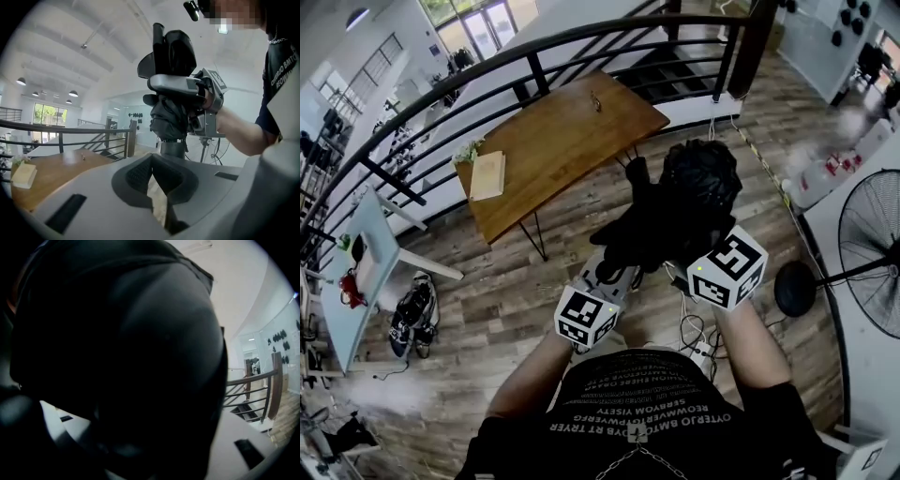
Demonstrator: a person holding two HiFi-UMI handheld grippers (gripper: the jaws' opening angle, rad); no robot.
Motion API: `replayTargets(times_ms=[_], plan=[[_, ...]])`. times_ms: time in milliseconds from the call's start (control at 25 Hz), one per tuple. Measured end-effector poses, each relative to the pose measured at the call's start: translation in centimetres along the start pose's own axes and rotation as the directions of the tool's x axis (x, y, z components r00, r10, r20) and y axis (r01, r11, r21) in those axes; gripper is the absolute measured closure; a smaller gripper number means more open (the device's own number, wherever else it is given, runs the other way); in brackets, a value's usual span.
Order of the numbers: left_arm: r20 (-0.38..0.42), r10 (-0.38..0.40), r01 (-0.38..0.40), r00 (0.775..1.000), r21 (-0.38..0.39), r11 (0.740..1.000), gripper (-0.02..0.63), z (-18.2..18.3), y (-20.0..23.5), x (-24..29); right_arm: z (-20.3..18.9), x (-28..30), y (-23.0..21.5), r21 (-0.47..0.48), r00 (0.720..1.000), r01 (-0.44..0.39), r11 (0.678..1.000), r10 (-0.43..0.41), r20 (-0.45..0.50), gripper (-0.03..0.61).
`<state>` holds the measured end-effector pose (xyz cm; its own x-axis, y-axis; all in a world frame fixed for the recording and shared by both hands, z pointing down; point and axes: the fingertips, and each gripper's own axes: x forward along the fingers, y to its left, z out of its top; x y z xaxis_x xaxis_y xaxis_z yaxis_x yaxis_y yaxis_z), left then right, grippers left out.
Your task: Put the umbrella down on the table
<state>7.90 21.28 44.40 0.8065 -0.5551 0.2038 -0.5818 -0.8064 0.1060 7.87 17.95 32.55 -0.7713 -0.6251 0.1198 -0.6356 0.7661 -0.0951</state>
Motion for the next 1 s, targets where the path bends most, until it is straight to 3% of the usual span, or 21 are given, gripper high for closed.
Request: replayTargets(times_ms=[560,1000], plan=[[-0.044,-0.045,0.045,0.998,-0.017,0.999,0.584,-1.3,0.0,0.3,-1.1,0.9,-1.3,0.092,0.997,0.032,0.995,-0.039,0.074,0.328],[-0.016,-0.055,0.054,0.998,-0.063,0.997,0.584,-0.9,-0.2,1.4,-1.8,1.0,-2.6,0.122,0.991,0.06,0.991,-0.074,0.11,0.328]])
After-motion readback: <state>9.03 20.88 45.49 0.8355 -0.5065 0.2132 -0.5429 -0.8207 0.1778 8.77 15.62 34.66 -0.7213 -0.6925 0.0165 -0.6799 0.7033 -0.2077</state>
